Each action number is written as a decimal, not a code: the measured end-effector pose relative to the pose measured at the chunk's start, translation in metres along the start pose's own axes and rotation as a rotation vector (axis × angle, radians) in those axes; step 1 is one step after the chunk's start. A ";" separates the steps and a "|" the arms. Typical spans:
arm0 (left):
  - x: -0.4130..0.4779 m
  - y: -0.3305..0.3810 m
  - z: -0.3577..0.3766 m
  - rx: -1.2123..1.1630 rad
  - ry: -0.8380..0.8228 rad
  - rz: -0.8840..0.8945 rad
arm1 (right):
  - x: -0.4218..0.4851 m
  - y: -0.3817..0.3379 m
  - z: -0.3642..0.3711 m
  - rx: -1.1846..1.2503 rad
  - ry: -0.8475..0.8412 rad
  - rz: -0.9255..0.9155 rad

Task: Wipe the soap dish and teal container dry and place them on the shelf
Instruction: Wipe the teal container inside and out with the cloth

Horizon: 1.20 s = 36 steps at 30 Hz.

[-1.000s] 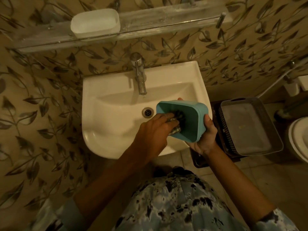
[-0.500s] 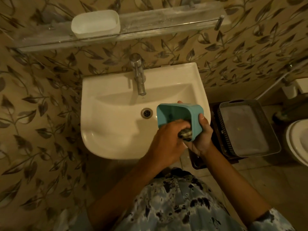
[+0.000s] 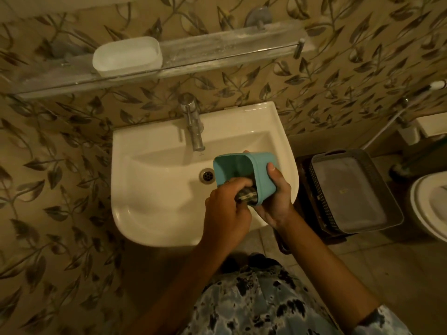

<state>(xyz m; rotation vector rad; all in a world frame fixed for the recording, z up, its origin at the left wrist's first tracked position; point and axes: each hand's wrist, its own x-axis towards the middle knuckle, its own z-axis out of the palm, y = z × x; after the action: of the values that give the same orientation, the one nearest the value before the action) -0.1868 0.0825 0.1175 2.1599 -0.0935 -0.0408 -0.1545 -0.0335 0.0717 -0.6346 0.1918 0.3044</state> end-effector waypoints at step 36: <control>0.015 0.017 -0.029 -0.002 0.391 0.125 | 0.000 0.023 0.011 -0.498 0.199 0.040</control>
<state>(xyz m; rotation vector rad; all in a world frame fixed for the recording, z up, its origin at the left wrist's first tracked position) -0.1710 0.0962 0.1480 2.1162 -0.0021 0.4515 -0.1610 -0.0092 0.0680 -1.1572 0.3246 0.3304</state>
